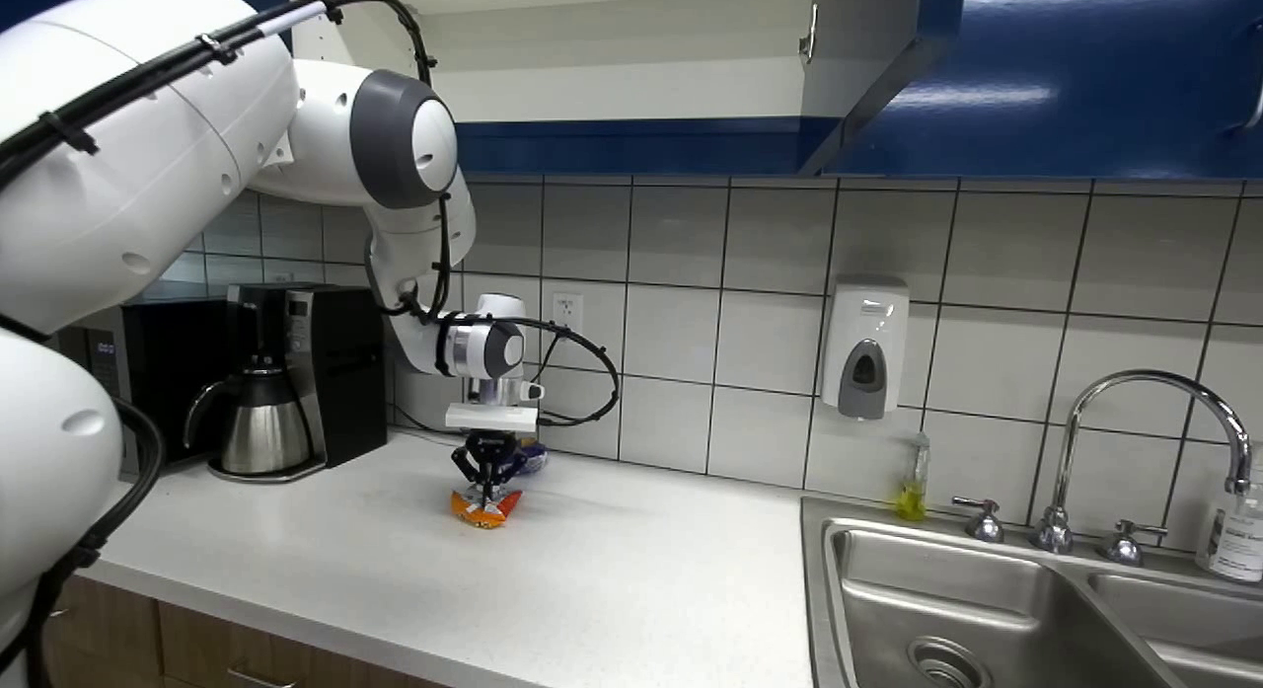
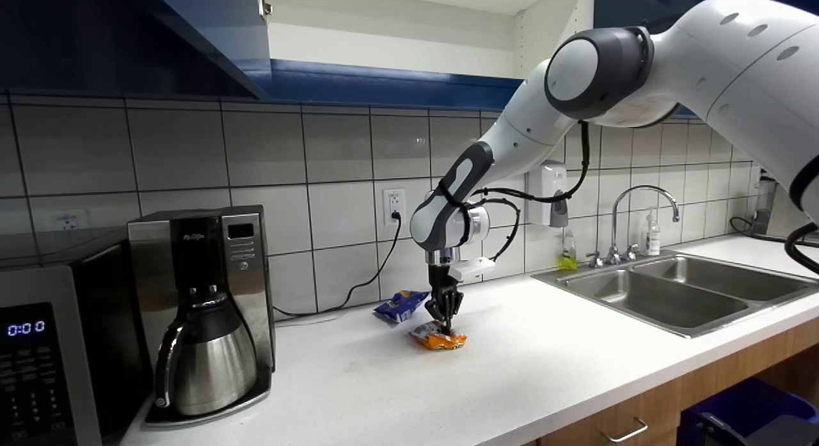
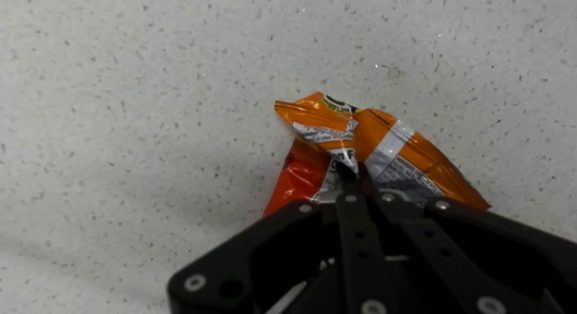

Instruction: Move the orange snack packet to the open cabinet

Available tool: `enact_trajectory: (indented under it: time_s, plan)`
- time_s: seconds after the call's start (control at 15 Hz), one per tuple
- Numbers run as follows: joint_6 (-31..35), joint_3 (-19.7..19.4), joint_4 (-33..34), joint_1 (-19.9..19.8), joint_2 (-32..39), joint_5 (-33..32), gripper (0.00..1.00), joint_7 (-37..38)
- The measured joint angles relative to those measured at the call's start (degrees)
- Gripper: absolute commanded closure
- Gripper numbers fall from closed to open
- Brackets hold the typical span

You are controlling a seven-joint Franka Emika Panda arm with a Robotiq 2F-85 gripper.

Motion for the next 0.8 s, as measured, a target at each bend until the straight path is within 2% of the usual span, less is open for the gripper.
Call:
enact_trajectory:
  time_s: [0.8]
  plan:
    - [-0.05, -0.03, 0.56, 0.0, -0.34, 0.0, 1.0, 0.5]
